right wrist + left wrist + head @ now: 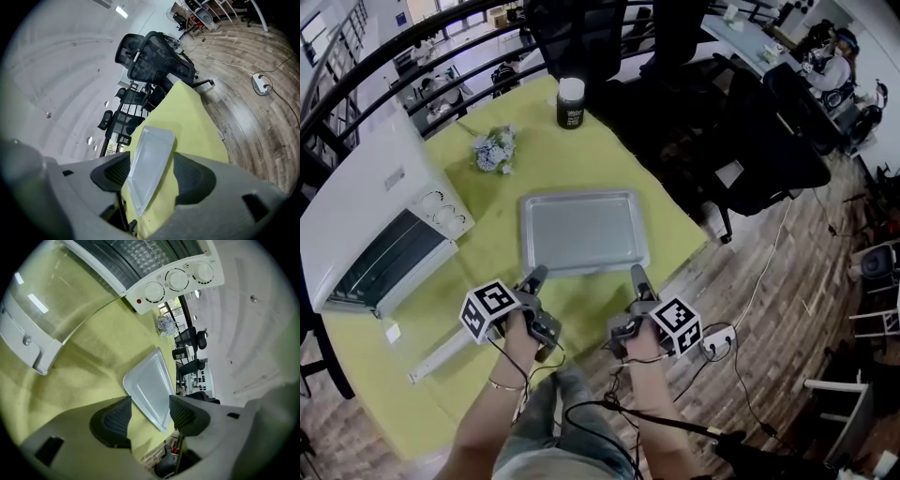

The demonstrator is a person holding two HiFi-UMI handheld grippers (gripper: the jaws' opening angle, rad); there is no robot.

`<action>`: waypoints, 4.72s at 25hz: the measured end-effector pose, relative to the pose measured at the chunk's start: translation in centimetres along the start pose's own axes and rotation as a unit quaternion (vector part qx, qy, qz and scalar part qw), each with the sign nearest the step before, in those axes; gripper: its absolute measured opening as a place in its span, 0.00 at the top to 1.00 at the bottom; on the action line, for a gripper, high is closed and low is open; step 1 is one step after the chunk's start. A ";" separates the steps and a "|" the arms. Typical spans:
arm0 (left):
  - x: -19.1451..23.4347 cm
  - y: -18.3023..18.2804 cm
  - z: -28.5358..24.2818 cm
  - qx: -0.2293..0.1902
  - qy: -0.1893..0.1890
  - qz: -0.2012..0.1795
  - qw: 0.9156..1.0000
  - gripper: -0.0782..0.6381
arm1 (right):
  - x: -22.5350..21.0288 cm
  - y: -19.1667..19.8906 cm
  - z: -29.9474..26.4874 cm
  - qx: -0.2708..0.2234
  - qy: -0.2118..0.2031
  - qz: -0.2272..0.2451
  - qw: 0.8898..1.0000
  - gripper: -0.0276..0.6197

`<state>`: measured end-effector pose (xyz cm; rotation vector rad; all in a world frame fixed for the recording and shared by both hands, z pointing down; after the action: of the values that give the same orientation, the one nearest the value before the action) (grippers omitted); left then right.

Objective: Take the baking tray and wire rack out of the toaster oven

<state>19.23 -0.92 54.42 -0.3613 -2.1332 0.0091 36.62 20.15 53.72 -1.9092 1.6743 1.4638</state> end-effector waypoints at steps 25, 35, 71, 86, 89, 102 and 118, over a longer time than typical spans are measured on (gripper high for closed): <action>-1.2 -5.3 12.8 -0.094 0.064 0.026 0.993 0.57 | 12.4 6.3 2.3 0.102 -0.095 0.087 0.986 0.53; 1.6 -9.7 19.2 -0.174 0.083 0.069 0.979 0.57 | 17.8 12.8 1.0 0.177 -0.145 0.131 0.965 0.53; 9.0 -19.7 30.2 -0.325 0.115 0.132 0.929 0.57 | 27.6 29.7 -3.6 0.286 -0.224 0.167 0.916 0.56; 9.3 -24.2 27.5 -0.329 0.153 0.123 0.924 0.57 | 27.8 32.1 -7.3 0.272 -0.241 0.150 0.919 0.58; 8.6 -25.0 27.2 -0.331 0.171 0.117 0.920 0.57 | 28.5 32.7 -7.8 0.268 -0.253 0.145 0.918 0.59; 6.5 -29.0 26.0 -0.349 0.250 0.099 0.898 0.57 | 32.1 35.1 -10.3 0.251 -0.296 0.135 0.912 0.59; 4.7 -32.8 24.8 -0.352 0.288 0.080 0.887 0.57 | 35.2 37.5 -13.8 0.249 -0.341 0.121 0.898 0.63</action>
<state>-11.81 -27.82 49.21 -0.8451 -1.4422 -0.7095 7.47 -24.18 49.60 -0.8074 1.7206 1.3698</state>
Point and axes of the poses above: the fingertips, and each gripper's own axes: z backward along the fingers, x to its left, y out of its underside, the point moved 6 cm from there along z, backward along the fingers, and after that the axes turned 12 degrees about z, right-handed, at the moved point
